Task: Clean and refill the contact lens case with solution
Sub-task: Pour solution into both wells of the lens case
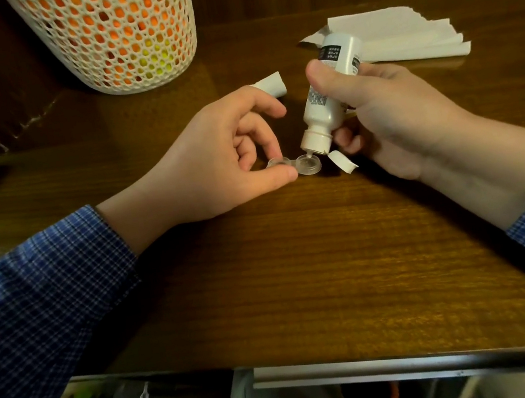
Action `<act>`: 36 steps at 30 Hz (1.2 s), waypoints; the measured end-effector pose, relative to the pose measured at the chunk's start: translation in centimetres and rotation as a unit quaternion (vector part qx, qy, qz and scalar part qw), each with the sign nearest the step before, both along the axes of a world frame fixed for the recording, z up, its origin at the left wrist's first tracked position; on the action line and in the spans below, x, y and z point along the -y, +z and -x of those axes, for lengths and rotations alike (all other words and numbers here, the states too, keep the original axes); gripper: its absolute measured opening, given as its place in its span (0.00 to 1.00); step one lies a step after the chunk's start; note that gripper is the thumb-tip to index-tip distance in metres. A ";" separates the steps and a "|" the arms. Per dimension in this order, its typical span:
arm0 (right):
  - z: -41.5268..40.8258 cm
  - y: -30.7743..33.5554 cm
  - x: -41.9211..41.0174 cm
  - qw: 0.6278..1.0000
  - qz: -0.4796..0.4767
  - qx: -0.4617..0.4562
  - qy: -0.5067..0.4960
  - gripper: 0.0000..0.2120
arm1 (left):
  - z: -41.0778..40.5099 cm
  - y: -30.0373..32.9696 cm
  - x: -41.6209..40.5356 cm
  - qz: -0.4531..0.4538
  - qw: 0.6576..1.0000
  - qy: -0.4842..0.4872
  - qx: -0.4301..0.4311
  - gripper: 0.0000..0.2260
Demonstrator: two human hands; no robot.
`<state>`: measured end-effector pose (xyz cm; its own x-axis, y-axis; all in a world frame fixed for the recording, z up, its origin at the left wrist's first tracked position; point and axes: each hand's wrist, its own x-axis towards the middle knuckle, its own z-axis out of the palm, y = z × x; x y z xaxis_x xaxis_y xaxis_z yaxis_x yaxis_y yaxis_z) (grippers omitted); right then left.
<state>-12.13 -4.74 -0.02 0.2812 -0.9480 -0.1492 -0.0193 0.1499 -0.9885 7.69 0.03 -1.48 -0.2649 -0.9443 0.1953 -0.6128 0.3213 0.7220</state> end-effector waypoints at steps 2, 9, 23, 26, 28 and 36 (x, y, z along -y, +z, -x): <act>0.0 0.0 0.0 1.000 -0.004 0.005 -0.002 0.09 | 0.0 0.0 0.0 -0.001 1.000 0.000 0.003 0.27; 0.0 0.0 0.0 1.000 -0.009 0.014 -0.011 0.13 | 0.0 0.1 -0.1 0.000 1.000 -0.005 0.001 0.27; 0.0 0.1 -0.1 1.000 -0.004 0.003 -0.009 0.11 | -0.1 0.0 0.0 0.003 1.000 -0.006 0.005 0.26; 0.0 0.1 -0.2 1.000 -0.004 0.002 -0.009 0.11 | -0.1 0.0 0.0 0.004 1.000 -0.006 0.006 0.26; 0.0 0.1 -0.2 1.000 -0.004 0.001 -0.010 0.11 | -0.1 0.0 0.0 0.003 1.000 -0.006 0.004 0.26; 0.0 0.3 -0.3 1.000 -0.003 -0.009 -0.003 0.10 | -0.1 -0.1 0.0 -0.001 1.000 -0.006 0.001 0.26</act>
<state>-12.08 -4.41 0.23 0.2730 -0.9487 -0.1595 -0.0368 0.1553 -0.9872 7.78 -0.01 -1.54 -0.2761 -0.9415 0.1931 -0.6107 0.3270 0.7211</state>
